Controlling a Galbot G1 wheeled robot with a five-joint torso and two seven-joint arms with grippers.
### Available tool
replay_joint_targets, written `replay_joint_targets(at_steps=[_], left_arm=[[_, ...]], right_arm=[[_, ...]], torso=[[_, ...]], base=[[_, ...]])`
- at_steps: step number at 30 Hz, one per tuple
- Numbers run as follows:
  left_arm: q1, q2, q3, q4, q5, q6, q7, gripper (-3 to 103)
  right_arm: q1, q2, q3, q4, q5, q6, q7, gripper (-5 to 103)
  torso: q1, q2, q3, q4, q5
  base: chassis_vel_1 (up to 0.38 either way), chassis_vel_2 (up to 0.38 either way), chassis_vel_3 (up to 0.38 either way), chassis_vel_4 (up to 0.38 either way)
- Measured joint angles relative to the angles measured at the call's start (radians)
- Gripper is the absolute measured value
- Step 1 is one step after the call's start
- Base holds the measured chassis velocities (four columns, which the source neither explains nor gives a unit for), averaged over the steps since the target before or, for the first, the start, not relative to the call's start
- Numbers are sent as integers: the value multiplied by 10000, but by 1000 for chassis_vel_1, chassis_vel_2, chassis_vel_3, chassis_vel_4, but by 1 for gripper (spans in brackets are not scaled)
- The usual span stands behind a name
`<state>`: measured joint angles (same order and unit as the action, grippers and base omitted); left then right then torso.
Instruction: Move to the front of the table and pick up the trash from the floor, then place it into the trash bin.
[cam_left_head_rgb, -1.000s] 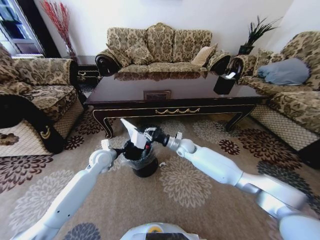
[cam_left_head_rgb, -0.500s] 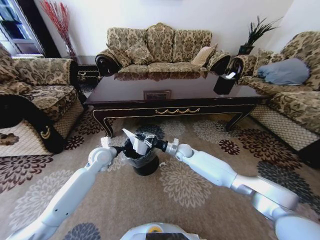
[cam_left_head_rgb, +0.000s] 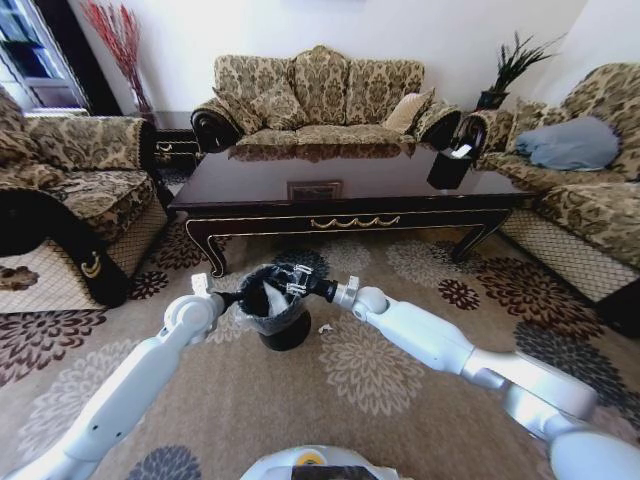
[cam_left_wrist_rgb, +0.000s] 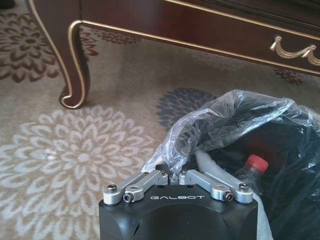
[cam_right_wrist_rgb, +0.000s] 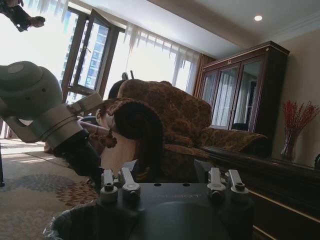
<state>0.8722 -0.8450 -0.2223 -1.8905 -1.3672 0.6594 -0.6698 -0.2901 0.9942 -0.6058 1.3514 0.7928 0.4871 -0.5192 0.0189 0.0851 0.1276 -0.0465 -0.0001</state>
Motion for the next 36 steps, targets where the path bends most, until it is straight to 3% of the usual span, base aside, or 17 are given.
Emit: replay_joint_targets(at_steps=[3, 5, 10, 20, 28, 32, 36], left_arm=[[525, 271, -609, -269, -4, 14, 11, 4], [645, 332, -738, -323, 4, 17, 20, 4], [1598, 854, -1719, -831, 45, 38, 50, 4], [2526, 1195, -2734, -1451, 26, 28, -30, 4], [2583, 1123, -2806, -1399, 102, 0, -43, 4], [2509, 1503, -2880, -1338, -13, -2, -46, 4], [2517, 1616, -2931, -1341, -36, -2, -46, 4]], right_arm=[[-19, -140, 138, 5, -2, 1, 29, 78], [-29, -166, 162, 5, -2, 2, 34, 78], [-236, -428, 463, 15, -24, -27, 96, 97], [-1059, -918, 1104, -898, -499, -168, 369, 100], [-1601, -1098, 1024, -1487, -972, -710, 1084, 100], [-2136, -1304, 447, -1559, -381, -1561, 2289, 100], [-2429, -1235, 314, -1789, -498, -1791, 2787, 100]], torso=[[0, -1, 0, -1, 0], [0, 0, 0, -1, -1], [0, 0, 0, 4, 0], [0, 0, -1, 0, 2], [0, 0, -1, -2, 1], [0, 0, -1, -1, 1], [0, 0, -1, -1, 1]], base=[[0, 0, 0, 0], [0, 0, 0, 0], [0, 0, 0, 0], [0, 0, 0, 0], [0, 0, 0, 0], [0, 0, 0, 0], [0, 0, 0, 0]])
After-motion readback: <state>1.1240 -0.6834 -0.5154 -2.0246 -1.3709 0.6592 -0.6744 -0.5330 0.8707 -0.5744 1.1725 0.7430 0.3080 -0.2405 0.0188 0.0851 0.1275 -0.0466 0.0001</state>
